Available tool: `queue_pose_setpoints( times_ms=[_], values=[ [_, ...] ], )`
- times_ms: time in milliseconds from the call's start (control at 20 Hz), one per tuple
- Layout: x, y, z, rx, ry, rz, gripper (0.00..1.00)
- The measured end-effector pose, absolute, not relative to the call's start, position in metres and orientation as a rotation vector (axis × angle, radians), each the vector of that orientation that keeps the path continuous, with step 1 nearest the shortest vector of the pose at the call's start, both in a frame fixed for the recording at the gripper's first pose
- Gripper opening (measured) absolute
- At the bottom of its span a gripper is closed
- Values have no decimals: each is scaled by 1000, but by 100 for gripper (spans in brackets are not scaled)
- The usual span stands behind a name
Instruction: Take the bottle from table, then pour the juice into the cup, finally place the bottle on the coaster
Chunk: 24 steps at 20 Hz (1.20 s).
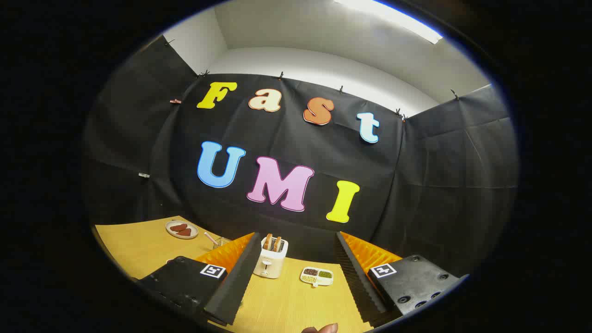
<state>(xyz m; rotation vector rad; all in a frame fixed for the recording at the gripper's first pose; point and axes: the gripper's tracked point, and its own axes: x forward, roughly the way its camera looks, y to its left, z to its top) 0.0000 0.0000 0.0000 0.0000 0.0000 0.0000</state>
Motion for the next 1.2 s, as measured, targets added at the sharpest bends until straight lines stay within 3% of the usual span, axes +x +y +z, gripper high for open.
queue_pose_setpoints(
  times_ms=[950, 1200],
  values=[
    [6, 56, -10, 171, -56, 216, 97],
    [8, 76, -49, 224, -33, 272, 97]
  ],
)
